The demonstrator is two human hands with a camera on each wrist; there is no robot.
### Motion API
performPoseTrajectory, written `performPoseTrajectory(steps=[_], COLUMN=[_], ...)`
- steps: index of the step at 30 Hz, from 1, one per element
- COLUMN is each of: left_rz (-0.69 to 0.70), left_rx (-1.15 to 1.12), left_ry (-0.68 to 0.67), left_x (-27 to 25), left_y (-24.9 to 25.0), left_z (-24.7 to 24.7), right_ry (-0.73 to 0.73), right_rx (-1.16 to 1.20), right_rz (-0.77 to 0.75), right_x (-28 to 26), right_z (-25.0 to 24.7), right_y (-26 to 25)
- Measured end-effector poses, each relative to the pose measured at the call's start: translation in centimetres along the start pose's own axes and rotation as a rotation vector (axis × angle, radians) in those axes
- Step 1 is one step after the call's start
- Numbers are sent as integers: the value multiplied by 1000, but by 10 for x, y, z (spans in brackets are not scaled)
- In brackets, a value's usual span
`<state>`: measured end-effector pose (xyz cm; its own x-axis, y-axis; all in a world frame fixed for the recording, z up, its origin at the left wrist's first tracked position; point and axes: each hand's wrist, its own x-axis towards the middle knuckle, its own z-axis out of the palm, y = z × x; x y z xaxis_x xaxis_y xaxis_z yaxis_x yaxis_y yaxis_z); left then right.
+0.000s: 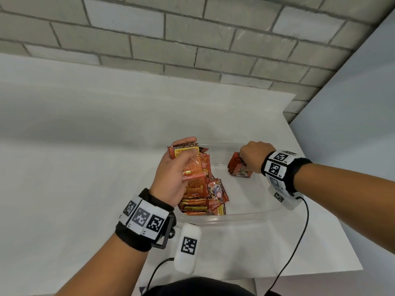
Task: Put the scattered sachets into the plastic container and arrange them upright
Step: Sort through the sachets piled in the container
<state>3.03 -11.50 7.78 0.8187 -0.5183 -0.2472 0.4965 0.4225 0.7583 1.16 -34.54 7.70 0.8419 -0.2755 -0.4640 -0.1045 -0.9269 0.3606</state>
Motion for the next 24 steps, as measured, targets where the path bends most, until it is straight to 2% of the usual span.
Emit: performPoseTrajectory(steps=[6,24], left_rz=[0,-20], left_rx=[7,-19], left_ry=[-10,3], left_x=[1,4], left_y=[1,1], left_z=[1,1], right_ry=[-41,-13], right_rx=[-81,-126], right_rz=[-1,-42], right_x=[-1,2], right_z=[-1,-8], right_y=[-2,-5])
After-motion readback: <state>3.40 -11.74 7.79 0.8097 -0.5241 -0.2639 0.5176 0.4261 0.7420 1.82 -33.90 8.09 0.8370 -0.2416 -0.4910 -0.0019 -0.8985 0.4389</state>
